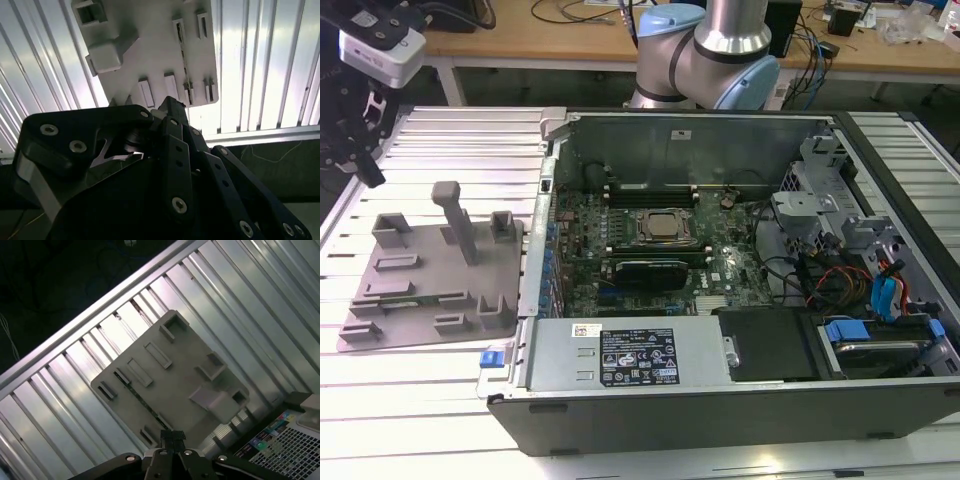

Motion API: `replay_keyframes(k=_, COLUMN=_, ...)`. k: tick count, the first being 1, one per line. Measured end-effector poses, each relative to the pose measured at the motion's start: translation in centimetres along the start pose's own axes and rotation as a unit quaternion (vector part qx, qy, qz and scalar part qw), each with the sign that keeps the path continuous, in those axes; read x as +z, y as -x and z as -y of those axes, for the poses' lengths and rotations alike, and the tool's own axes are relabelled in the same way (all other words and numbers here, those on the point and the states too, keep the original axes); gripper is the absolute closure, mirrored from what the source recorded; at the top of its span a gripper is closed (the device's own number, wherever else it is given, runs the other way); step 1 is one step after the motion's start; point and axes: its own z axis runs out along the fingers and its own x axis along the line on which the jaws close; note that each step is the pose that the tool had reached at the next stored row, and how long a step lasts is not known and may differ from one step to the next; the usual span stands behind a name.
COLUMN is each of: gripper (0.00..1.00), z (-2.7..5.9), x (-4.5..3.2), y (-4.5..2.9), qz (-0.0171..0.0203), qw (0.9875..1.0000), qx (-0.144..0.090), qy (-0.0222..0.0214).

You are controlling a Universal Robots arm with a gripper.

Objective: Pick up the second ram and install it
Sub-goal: 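Pick up the second ram and move it above second insertion slot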

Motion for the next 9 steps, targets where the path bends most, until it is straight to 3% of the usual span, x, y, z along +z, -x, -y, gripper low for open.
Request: replay_keyframes(k=9, gripper=0.92, z=0.0, x=0.0, y=0.0, qz=-0.0024, qw=0.9986, qx=-0.052, qy=0.0013)
